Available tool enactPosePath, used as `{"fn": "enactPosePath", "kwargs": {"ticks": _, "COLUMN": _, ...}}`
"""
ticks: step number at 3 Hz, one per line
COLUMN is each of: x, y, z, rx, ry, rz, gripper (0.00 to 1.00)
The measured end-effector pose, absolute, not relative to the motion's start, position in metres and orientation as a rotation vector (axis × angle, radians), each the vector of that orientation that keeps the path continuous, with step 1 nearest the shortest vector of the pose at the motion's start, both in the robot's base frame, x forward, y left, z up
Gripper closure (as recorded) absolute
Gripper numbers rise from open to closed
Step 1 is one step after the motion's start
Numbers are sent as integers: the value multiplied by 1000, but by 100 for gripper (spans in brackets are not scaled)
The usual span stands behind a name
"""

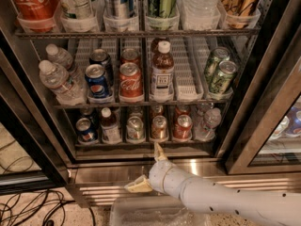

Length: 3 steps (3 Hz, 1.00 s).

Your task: Pick 7up can from bottom shelf of fridge

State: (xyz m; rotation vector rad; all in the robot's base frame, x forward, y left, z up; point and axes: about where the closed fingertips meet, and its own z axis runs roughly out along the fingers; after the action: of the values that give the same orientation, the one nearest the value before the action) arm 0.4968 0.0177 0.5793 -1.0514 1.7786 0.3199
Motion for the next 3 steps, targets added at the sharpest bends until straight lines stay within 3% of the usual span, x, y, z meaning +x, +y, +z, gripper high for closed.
{"fn": "enactPosePath", "kwargs": {"ticks": 2, "x": 512, "y": 49, "z": 571, "rx": -855, "ry": 1659, "rz": 265, "gripper": 0}}
{"fn": "enactPosePath", "kwargs": {"ticks": 3, "x": 532, "y": 37, "z": 584, "rx": -714, "ry": 1599, "rz": 177, "gripper": 8}}
